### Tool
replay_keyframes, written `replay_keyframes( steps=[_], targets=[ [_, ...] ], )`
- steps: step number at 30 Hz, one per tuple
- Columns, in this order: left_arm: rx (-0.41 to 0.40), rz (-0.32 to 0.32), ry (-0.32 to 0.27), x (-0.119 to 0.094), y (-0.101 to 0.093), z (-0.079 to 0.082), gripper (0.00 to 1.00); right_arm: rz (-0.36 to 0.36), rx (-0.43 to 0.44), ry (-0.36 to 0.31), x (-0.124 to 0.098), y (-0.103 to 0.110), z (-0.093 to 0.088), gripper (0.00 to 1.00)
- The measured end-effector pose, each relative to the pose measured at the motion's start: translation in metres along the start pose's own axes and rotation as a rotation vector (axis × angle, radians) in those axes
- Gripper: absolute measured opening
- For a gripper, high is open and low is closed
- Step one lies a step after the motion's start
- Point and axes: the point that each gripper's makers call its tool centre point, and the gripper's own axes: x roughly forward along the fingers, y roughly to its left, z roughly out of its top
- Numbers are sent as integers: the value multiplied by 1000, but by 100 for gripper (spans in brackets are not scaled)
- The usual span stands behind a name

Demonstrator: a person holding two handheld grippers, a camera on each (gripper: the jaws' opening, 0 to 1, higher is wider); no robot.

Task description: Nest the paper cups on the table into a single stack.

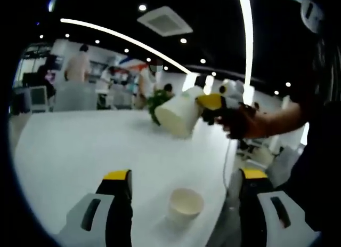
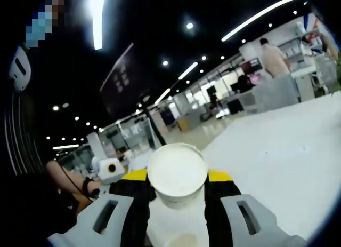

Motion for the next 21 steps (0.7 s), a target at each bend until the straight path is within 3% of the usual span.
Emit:
replay_keyframes(
  steps=[10, 15, 21],
  targets=[
    [-42, -27, -33, 2, -6, 5, 74, 23, 9, 15, 2, 9, -7, 36],
    [-113, -54, -106, 4, -12, 20, 70, 32, 16, 21, 1, 12, -12, 36],
    [-150, -60, -138, 6, -14, 26, 68, 51, 26, 22, 3, 20, -14, 36]
  ],
)
